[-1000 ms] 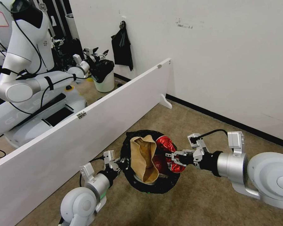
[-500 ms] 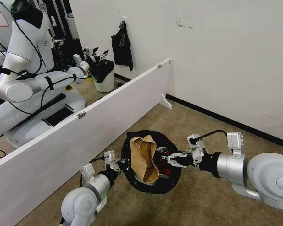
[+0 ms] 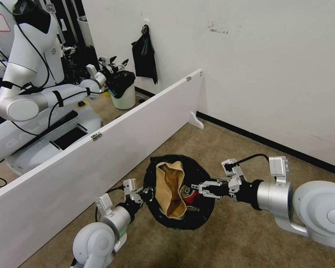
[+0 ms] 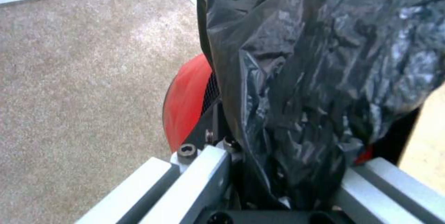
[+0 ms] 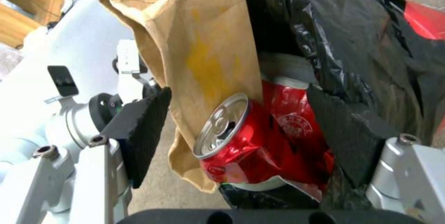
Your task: Pick up the trash bin, then pick up the garbage from the floor and place it into the trash bin.
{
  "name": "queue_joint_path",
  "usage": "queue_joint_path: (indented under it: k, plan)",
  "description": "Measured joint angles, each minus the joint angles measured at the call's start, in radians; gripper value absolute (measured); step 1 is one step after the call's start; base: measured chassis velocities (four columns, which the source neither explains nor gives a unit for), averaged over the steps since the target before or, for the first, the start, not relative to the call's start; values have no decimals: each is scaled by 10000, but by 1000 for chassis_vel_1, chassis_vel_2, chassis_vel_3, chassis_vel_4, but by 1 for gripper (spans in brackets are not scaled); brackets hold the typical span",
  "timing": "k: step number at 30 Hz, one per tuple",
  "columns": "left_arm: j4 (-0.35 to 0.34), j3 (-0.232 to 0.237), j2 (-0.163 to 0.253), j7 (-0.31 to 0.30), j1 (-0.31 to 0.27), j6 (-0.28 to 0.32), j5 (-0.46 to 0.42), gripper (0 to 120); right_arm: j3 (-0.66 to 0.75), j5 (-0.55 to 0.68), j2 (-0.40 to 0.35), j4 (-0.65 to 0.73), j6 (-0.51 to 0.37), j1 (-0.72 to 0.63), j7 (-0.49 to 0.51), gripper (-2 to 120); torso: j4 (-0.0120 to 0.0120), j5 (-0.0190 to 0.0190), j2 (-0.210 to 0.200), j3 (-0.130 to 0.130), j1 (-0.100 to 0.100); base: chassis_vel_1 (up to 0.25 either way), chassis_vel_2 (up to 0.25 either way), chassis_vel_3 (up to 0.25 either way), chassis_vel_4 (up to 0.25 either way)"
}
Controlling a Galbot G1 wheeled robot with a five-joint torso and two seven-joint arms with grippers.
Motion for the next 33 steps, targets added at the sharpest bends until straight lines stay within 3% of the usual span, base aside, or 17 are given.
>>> queue_joint_path:
  k: [8, 15, 33]
  plan:
    - [1, -21, 12, 0, -1, -1, -8, 0, 89, 65, -145, 105, 8, 43, 6, 84, 0, 0, 0, 0, 0, 0, 0, 0, 0]
    - [1, -77, 67, 1, 1, -6, -36, 0, 252, 304, -366, 302, 43, 199, 120, 98, 0, -1, 0, 0, 0, 0, 0, 0, 0]
    - [-38, -89, 316, 9, 31, -6, -170, 0, 527, 1169, -796, 706, 195, 1051, 872, 100, 0, -1, 0, 0, 0, 0, 0, 0, 0]
